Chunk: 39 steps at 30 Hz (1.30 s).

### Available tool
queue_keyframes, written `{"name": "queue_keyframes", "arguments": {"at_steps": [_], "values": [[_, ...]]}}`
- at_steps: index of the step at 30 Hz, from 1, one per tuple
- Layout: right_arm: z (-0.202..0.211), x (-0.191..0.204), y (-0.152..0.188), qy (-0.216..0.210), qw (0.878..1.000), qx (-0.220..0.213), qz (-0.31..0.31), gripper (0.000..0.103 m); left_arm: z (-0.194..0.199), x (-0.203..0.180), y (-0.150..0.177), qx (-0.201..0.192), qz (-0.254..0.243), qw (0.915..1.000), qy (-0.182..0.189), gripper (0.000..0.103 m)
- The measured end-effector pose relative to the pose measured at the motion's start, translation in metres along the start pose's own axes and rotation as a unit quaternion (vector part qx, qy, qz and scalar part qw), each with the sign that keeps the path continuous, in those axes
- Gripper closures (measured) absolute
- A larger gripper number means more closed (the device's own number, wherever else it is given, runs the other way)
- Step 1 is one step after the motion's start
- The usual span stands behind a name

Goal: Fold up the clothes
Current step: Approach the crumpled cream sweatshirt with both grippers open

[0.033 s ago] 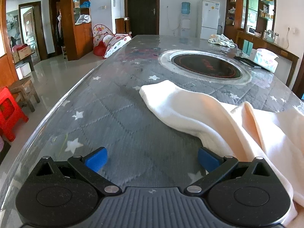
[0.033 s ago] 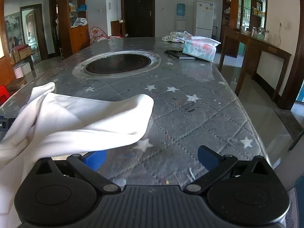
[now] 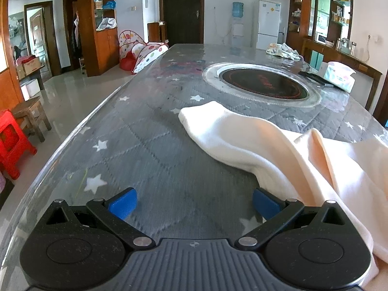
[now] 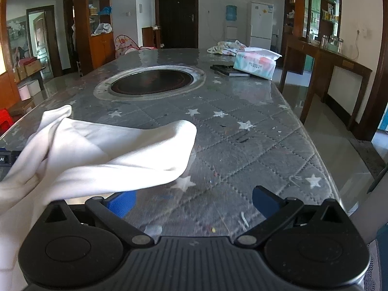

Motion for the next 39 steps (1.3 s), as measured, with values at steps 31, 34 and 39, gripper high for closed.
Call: {"name": "queue_keyframes", "arguments": {"at_steps": [31, 34, 39], "values": [[0.085, 0.053, 0.017, -0.070, 0.997, -0.035, 0.006, 0.000, 0.088, -0.013, 0.043, 0.028, -0.039, 0.9988, 0.014, 0.000], [0.092, 0.056, 0.018, -0.067, 0.997, -0.035, -0.005, 0.000, 0.094, -0.018, 0.046, 0.028, -0.041, 0.9986, 0.017, 0.000], [0.100, 0.059, 0.021, -0.073, 0.997, -0.027, -0.029, 0.000, 0.102, -0.024, 0.049, 0.025, -0.053, 0.9982, 0.015, 0.000]]}}
Point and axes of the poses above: each gripper's, at about its wrist camera, not at the fingertips, and z roughly against the way its jaws point, x to its left, y to its underside, the point moved 6 cm from there along -z, roughly the way its jaws point, and after that the axes turned 15 degrees about z, right-handed, at the moved point
